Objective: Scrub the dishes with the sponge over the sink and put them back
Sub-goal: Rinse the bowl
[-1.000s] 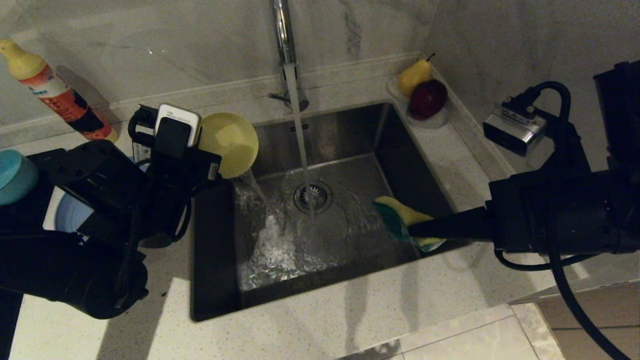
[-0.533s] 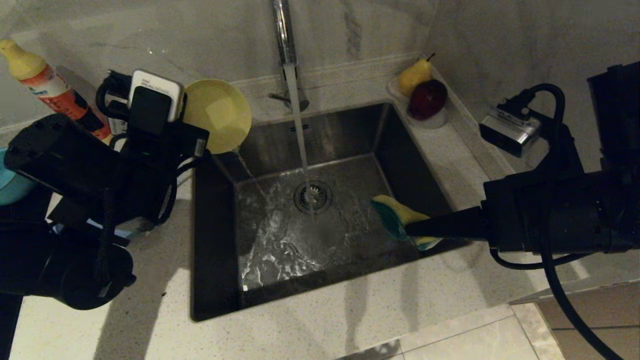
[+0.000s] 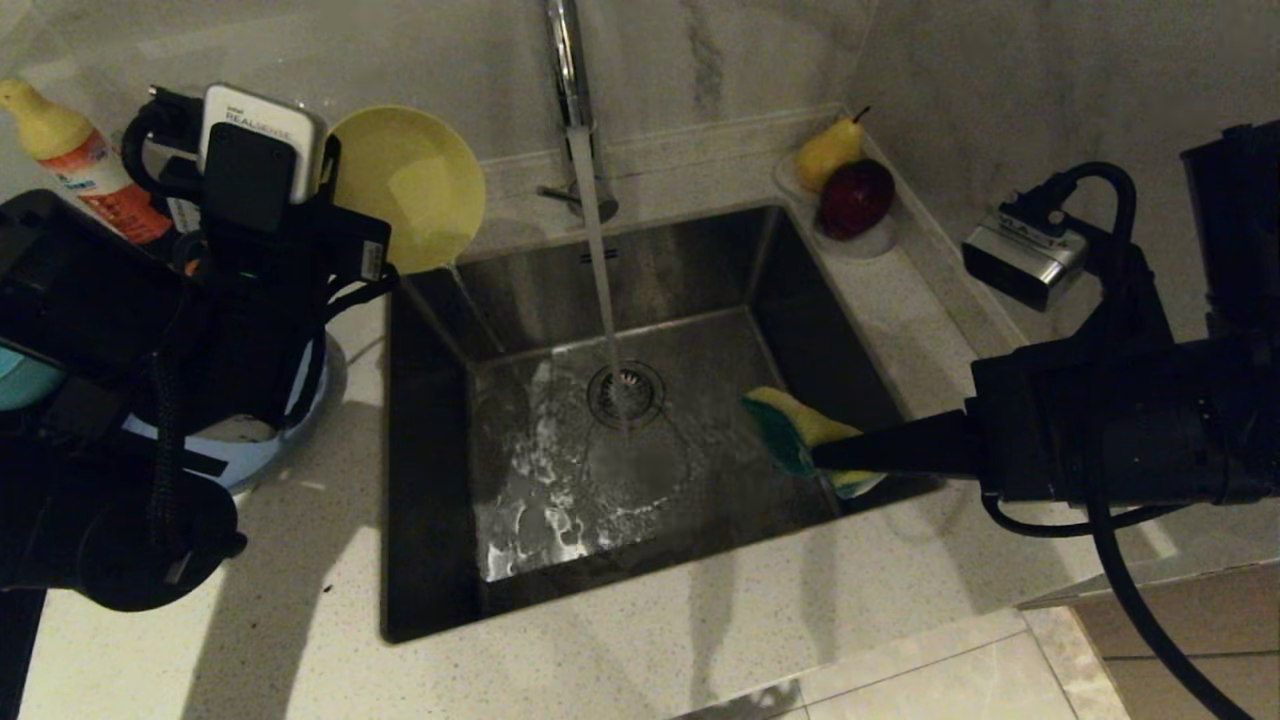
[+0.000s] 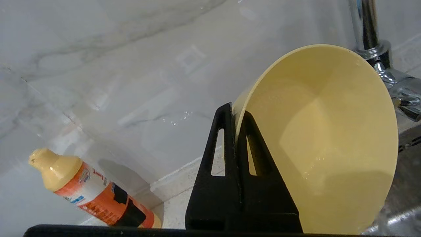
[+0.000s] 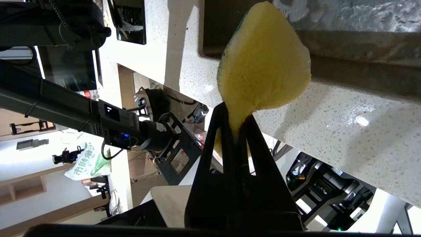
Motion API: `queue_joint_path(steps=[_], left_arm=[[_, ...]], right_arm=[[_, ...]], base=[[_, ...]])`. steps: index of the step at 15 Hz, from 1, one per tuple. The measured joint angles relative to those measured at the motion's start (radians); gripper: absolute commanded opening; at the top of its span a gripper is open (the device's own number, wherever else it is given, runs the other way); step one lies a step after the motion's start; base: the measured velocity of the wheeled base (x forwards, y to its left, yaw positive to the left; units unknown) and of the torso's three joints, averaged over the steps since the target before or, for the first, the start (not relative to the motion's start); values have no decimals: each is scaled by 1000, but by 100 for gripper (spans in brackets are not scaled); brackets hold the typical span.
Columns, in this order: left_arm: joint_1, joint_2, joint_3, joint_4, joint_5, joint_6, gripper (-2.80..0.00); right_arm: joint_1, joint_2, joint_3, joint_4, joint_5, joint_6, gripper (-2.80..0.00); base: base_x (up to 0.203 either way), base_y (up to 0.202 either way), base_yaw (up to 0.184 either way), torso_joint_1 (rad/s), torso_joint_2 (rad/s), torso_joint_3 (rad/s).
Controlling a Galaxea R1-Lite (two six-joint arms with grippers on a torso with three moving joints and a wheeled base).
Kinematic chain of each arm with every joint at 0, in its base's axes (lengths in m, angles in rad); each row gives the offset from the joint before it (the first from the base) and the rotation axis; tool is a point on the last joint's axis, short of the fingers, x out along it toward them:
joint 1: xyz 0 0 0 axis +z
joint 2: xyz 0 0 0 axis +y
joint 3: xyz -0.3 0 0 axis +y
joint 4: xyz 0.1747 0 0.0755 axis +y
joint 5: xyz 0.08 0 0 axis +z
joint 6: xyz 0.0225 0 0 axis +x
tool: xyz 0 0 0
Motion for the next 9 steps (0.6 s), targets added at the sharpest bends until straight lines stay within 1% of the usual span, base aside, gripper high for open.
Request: queue_joint_path(steps=[1, 2, 3, 4, 5, 6, 8, 9], left_arm=[[0, -1, 0, 1, 5, -7, -280], [0, -3, -1, 24, 16, -31, -280], [1, -11, -5, 87, 38, -77, -280], [1, -24, -18, 188, 68, -138, -280], [1, -39, -41, 295, 92, -198, -280], [4, -58, -82, 426, 110, -273, -280], [16, -95, -219, 742, 117, -453, -280], [24, -114, -314, 927, 107, -565, -280]], right_arm=[[0, 0, 0, 0, -1, 0, -280], [0, -2, 0, 0, -1, 1, -280], [0, -4, 0, 0, -1, 0, -280], [-1, -5, 1, 0, -1, -1, -280], [-1, -6, 2, 1, -1, -2, -280], [-1, -7, 2, 3, -1, -3, -280], [-2, -14, 8, 8, -2, -3, -280], [-4, -18, 18, 6, -2, -3, -280]], base=[[0, 0, 0, 0, 0, 0], [0, 0, 0, 0, 0, 0], [0, 0, 0, 0, 0, 0], [0, 0, 0, 0, 0, 0], [0, 0, 0, 0, 0, 0], [0, 0, 0, 0, 0, 0], [0, 0, 0, 0, 0, 0], [0, 0, 0, 0, 0, 0]])
